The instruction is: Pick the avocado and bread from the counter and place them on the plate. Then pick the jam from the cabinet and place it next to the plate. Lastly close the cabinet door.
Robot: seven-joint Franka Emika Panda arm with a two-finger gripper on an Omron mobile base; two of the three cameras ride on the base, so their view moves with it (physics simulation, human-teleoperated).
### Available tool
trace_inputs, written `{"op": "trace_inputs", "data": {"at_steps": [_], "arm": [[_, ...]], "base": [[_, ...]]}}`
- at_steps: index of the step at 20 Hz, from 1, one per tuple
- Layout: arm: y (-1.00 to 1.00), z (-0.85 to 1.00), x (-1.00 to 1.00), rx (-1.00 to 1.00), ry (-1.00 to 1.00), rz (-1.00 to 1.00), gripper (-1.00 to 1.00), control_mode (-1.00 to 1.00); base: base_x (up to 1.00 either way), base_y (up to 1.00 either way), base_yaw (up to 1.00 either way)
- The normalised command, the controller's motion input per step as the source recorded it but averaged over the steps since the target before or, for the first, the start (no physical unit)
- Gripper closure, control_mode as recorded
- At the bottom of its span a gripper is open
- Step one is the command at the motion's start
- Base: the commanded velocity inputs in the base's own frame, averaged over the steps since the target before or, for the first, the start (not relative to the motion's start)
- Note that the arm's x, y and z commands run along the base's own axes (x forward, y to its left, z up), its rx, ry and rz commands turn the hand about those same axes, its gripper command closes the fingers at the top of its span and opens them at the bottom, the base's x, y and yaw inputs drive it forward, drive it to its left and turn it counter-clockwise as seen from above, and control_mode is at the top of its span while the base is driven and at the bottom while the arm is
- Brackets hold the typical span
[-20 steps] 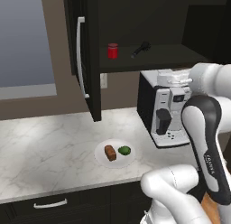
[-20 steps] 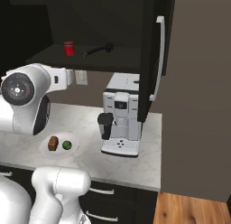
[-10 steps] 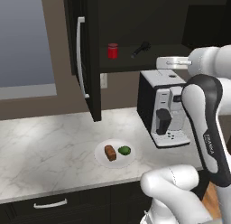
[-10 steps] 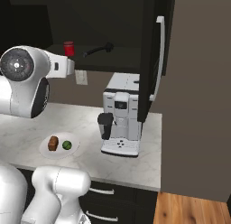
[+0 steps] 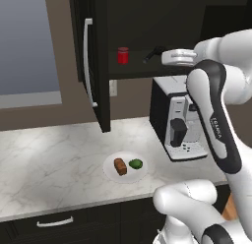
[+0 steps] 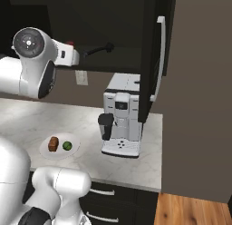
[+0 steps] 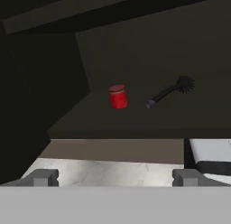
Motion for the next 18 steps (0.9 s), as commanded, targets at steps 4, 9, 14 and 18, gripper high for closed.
{"op": "trace_inputs", "data": {"at_steps": [4, 9, 14, 18], "arm": [[0.2, -0.13, 0.43, 0.0, 0.0, 0.0, -1.0, -1.0], [0.16, -0.2, 0.42, 0.0, 0.0, 0.0, -1.0, -1.0], [0.12, -0.16, 0.42, 0.0, 0.0, 0.0, -1.0, -1.0], [0.19, -0.02, 0.35, 0.0, 0.0, 0.0, -1.0, -1.0]], "base": [[0.0, 0.0, 0.0], [0.0, 0.0, 0.0], [0.0, 0.0, 0.0], [0.0, 0.0, 0.0]]}}
